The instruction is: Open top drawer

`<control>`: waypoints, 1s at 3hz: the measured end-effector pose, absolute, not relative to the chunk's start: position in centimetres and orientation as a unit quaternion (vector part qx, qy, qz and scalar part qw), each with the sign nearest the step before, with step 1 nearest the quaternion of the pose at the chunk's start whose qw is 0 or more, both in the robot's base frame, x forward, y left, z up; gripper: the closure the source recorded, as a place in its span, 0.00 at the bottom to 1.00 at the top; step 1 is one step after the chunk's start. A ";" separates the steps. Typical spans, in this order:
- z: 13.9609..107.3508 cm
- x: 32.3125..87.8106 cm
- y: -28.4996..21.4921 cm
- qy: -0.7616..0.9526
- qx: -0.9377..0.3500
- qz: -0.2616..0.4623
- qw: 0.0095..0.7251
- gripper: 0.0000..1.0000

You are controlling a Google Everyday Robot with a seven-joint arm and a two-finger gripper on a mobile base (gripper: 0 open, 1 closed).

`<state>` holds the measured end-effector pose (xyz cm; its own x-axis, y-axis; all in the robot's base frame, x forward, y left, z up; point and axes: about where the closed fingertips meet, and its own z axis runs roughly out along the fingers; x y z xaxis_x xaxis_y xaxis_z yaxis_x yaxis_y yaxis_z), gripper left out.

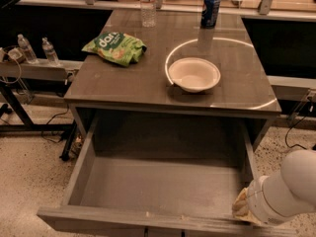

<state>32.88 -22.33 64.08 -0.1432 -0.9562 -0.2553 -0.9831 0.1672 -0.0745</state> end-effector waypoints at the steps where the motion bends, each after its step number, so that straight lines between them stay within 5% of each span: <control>1: 64.1 32.0 -22.4 0.751 -0.647 0.060 0.117 1.00; 3: 72.9 36.2 -25.2 0.741 -0.633 0.051 0.216 1.00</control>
Offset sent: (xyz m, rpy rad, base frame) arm 0.0590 -0.0221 0.1003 0.1612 -0.1859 0.0013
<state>36.20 -25.19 72.88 -0.1047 -0.9167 -0.3857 -0.9609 0.1932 -0.1983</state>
